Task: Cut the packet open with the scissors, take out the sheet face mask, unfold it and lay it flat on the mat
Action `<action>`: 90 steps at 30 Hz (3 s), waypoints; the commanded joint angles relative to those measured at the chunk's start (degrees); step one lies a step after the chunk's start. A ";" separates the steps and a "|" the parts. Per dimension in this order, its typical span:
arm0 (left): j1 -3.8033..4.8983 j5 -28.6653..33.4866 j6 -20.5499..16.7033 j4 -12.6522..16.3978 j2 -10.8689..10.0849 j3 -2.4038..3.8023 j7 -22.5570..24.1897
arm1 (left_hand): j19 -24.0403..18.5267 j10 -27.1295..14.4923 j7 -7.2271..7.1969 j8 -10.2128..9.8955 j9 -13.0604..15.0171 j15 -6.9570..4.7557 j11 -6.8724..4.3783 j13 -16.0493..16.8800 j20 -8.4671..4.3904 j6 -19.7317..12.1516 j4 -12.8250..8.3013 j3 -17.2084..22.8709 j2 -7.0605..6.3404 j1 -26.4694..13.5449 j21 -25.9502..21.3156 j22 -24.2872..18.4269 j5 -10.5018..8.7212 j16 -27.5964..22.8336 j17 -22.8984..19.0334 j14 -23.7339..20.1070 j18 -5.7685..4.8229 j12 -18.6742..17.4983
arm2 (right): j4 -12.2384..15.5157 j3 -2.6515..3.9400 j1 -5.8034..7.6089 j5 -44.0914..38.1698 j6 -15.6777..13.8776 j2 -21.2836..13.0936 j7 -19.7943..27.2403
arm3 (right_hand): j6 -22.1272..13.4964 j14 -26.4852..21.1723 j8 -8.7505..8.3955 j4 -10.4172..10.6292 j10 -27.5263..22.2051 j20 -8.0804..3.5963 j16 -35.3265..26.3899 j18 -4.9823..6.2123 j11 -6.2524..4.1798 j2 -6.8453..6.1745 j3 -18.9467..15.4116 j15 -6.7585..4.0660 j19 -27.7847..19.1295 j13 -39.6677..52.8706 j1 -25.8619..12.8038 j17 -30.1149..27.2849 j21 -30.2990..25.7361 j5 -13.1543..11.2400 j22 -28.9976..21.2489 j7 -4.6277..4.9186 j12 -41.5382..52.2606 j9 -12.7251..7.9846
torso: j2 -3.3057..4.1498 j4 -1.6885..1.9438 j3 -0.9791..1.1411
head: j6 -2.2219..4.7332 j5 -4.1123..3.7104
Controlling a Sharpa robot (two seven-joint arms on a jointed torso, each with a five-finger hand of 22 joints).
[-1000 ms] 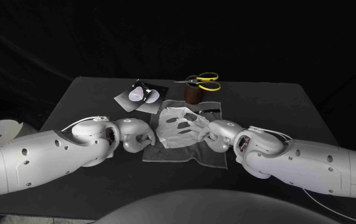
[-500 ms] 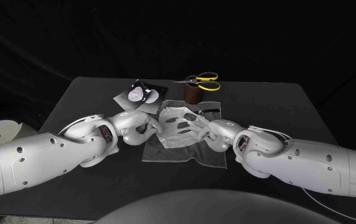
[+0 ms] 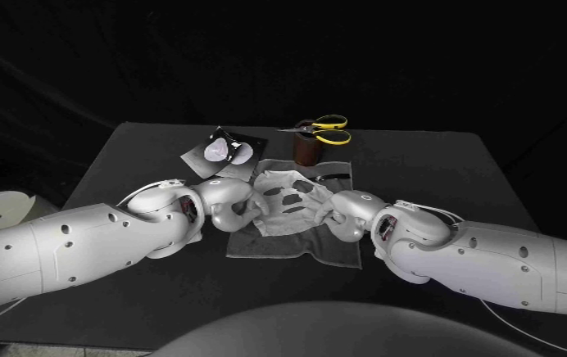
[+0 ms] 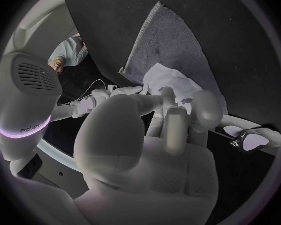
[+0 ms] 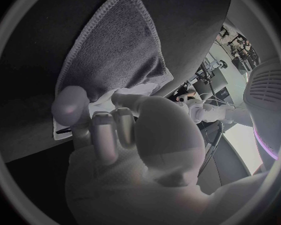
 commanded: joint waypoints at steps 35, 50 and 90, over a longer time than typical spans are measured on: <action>-0.07 -4.03 11.44 -2.86 2.51 0.05 -4.74 | 0.32 0.24 0.30 0.43 0.02 0.20 -0.09 0.56 0.22 0.93 -0.24 0.27 1.38 0.42 0.74 0.66 0.12 0.23 2.24 0.50 0.07 1.16 | -0.74 -0.34 -0.37 -0.20 3.41 0.20 -3.28 | -0.03 5.73 -0.19 0.04 2.87 -0.19 0.23 0.36 0.11 -0.14 0.41 -0.30 -0.03 8.87 -0.77 13.45 0.26 -0.20 6.99 0.30 0.03 -0.16 | -0.05 0.11 0.04 | 0.00 0.02; -0.11 -2.95 7.85 -0.65 -0.91 0.01 -2.30 | 0.33 0.24 0.23 2.41 0.57 0.29 -0.03 0.78 0.34 4.13 -0.08 0.35 1.48 0.07 0.84 0.70 0.11 0.31 2.44 0.58 0.06 1.70 | -0.83 -0.34 -0.37 -0.19 3.29 -0.11 -3.63 | 0.00 5.70 -0.19 0.05 2.81 -0.18 0.15 0.39 0.17 -0.13 0.49 -0.26 -0.08 8.76 -0.93 13.34 0.07 -0.20 6.95 0.35 -0.13 -0.18 | -0.08 0.18 -0.01 | 0.00 -0.25; -0.98 -4.43 -1.73 -4.10 1.56 0.00 0.22 | 1.30 5.52 -1.20 9.94 4.60 -0.67 -1.25 2.92 -0.33 6.98 -6.43 -14.05 -7.16 5.71 2.24 1.50 0.08 0.55 3.54 1.14 -0.31 4.32 | -1.24 -0.34 -0.39 0.05 3.65 0.51 -3.49 | 0.04 5.69 -0.19 -0.06 2.79 -0.15 0.13 0.39 0.22 -0.25 0.60 -0.21 -0.12 8.73 -1.20 13.32 -0.02 -0.21 6.92 0.40 -0.17 -0.21 | -0.04 -0.02 0.06 | 0.00 0.12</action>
